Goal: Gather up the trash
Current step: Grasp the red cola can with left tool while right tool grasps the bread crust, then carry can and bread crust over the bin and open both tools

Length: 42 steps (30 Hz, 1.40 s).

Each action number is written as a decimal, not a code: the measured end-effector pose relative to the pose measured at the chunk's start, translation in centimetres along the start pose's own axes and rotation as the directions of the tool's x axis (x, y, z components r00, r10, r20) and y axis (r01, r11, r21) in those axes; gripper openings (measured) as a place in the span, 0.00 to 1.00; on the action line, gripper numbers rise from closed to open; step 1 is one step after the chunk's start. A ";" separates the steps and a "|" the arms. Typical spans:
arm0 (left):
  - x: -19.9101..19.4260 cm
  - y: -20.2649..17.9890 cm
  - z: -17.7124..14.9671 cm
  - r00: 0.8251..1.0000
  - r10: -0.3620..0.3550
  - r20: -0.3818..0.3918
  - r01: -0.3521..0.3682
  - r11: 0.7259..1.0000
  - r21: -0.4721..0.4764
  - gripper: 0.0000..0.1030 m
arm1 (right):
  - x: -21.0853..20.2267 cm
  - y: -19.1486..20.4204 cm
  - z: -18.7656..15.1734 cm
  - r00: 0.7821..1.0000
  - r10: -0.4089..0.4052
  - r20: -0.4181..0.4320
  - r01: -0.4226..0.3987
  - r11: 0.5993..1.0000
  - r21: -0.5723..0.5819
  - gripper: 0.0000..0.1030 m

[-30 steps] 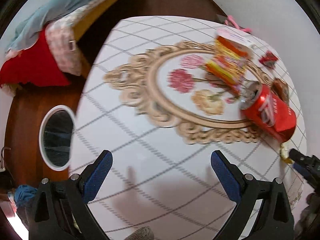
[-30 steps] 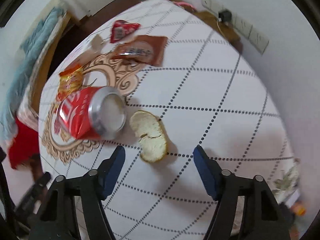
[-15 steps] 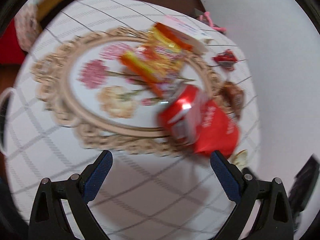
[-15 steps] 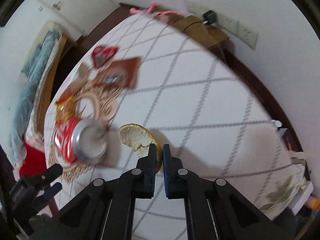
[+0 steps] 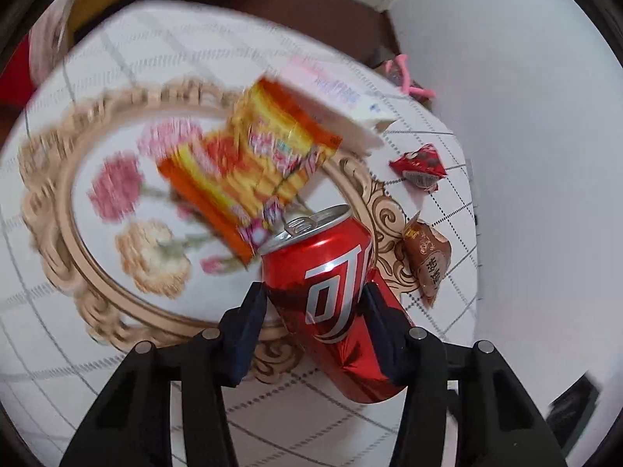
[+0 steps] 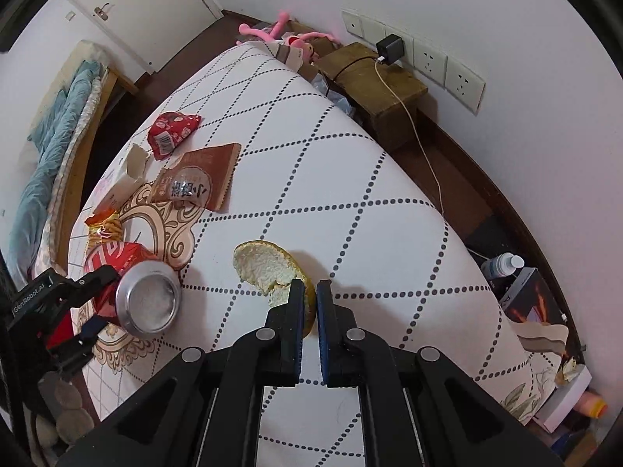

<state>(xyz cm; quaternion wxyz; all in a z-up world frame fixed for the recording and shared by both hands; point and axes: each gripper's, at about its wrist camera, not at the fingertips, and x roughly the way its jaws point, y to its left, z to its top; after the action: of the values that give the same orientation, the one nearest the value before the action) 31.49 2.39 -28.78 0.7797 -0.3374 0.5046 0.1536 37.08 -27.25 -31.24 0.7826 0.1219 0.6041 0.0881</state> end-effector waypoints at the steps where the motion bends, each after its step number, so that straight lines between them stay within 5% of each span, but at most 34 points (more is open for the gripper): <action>1: -0.4 -0.2 -0.1 1.000 0.016 0.018 -0.016 0.999 0.033 0.45 | -0.1 0.2 -0.1 1.000 0.002 0.000 -0.002 1.000 -0.007 0.06; 8: -5.7 0.5 -1.2 0.975 0.117 0.188 -0.159 0.961 0.225 0.44 | -1.7 2.9 -1.4 0.999 0.041 0.011 -0.040 0.995 -0.087 0.06; 16: -12.0 4.2 -1.2 0.940 0.142 0.310 -0.229 0.937 0.263 0.43 | -5.1 8.8 -3.8 0.993 0.116 0.020 -0.109 0.968 -0.225 0.06; 27: -22.4 11.8 0.0 0.873 0.169 0.458 -0.282 0.941 0.190 0.43 | -8.4 22.1 -8.6 0.964 0.265 -0.025 -0.252 0.876 -0.412 0.06; 34: -27.7 20.7 1.1 0.812 0.292 0.505 -0.378 0.923 0.074 0.43 | -7.5 33.0 -13.5 0.932 0.338 -0.128 -0.354 0.779 -0.518 0.06; 42: -27.5 33.5 0.9 0.808 0.432 0.401 -0.453 0.890 -0.047 0.43 | -1.1 44.5 -21.4 0.909 0.285 -0.305 -0.416 0.688 -0.594 0.06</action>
<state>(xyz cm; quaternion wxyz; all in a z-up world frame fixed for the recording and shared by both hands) 0.47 30.10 -16.50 0.8171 -0.1519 0.4024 0.3838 16.50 16.69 -22.16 0.6832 -0.0511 0.5723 0.4507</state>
